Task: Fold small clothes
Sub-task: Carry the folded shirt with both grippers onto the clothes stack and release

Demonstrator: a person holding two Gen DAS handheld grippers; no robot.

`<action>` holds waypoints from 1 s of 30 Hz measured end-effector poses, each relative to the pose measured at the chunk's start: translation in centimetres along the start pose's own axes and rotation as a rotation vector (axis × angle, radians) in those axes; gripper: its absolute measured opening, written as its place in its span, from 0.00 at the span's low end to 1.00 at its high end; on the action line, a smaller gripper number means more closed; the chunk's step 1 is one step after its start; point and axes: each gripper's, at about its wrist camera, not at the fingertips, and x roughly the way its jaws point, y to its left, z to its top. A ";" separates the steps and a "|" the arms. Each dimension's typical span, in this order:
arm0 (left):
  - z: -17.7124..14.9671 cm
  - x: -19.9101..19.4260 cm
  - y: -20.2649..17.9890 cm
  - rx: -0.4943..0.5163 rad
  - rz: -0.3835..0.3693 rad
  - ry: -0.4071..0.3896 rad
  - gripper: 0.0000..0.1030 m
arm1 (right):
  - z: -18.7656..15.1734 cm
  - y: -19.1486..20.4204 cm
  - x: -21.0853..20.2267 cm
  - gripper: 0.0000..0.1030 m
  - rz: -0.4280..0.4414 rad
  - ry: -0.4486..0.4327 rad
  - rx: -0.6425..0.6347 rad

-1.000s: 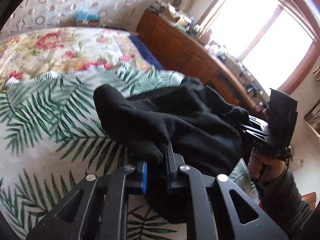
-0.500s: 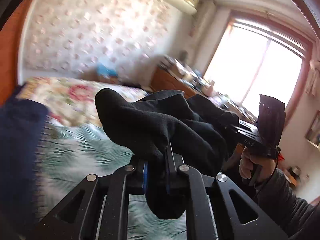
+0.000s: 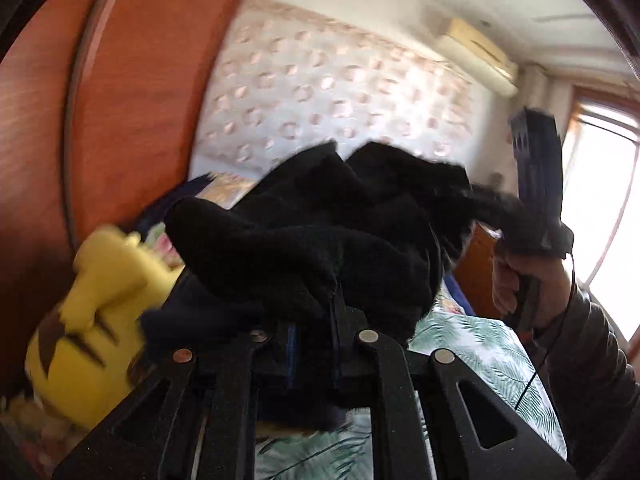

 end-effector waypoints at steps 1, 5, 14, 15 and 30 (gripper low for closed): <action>-0.7 0.4 0.8 -0.025 0.015 0.010 0.13 | 0.3 -0.3 1.3 0.19 0.015 0.009 -0.014; -2.9 1.7 2.7 -0.076 0.057 0.048 0.13 | 1.6 -0.8 7.6 0.22 0.027 0.071 -0.051; -3.8 1.5 2.9 -0.054 0.071 0.058 0.13 | 4.9 -6.4 8.2 0.53 -0.140 0.057 0.171; -3.7 1.5 2.8 -0.050 0.075 0.058 0.13 | 4.7 -6.6 7.7 0.53 -0.125 0.053 0.175; -3.5 1.1 1.1 0.096 0.141 0.065 0.34 | 0.7 -6.3 8.6 0.53 -0.046 0.148 0.186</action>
